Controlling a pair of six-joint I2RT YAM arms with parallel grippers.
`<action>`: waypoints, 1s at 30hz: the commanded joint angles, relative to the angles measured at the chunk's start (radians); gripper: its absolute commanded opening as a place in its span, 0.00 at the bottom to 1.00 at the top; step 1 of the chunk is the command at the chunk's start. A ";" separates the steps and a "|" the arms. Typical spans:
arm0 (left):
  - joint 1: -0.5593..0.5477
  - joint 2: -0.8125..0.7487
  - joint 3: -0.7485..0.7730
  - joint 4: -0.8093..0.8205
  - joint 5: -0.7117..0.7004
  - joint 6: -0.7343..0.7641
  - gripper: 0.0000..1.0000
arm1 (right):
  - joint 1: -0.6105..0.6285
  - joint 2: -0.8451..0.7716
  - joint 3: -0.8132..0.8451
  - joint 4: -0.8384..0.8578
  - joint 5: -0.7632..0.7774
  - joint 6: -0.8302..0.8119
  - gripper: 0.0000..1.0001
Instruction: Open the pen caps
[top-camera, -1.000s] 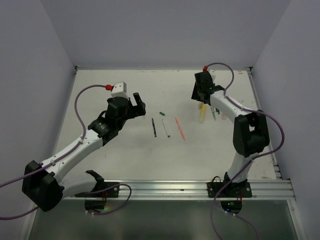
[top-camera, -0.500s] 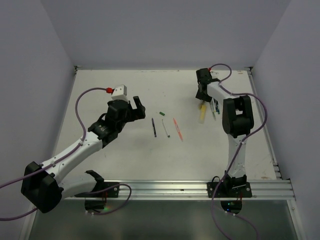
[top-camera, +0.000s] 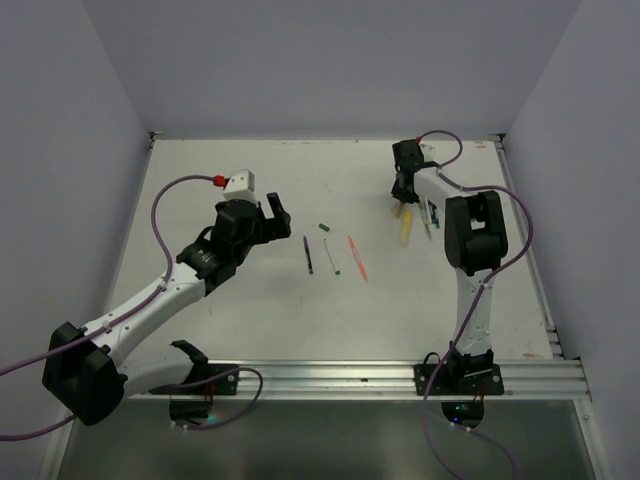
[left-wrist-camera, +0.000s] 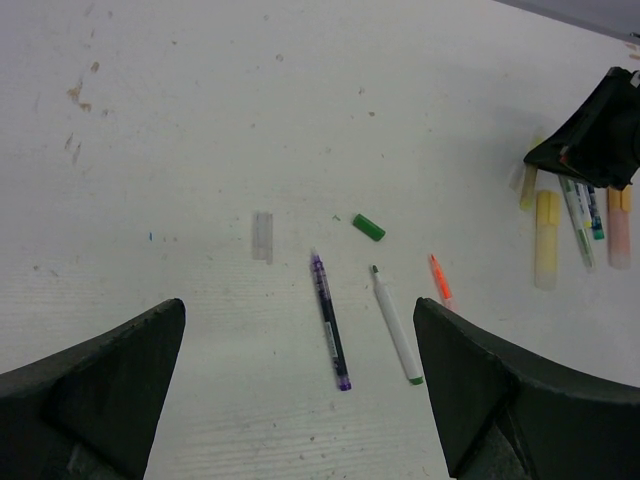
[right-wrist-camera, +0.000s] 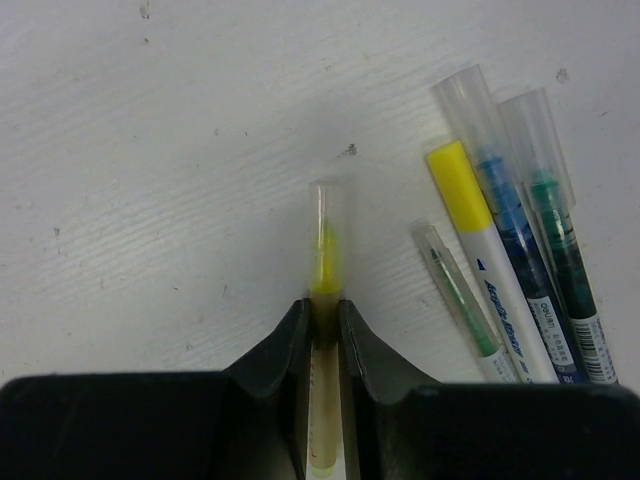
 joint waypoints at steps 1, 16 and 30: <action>0.006 -0.011 0.003 0.019 -0.012 0.028 0.99 | 0.030 -0.033 -0.099 0.030 -0.081 -0.032 0.10; 0.008 -0.036 -0.034 0.047 -0.012 0.042 0.98 | 0.111 -0.059 -0.180 0.124 -0.209 -0.269 0.04; 0.008 0.058 -0.002 0.103 0.056 0.048 0.98 | 0.145 -0.131 -0.202 0.178 -0.276 -0.353 0.00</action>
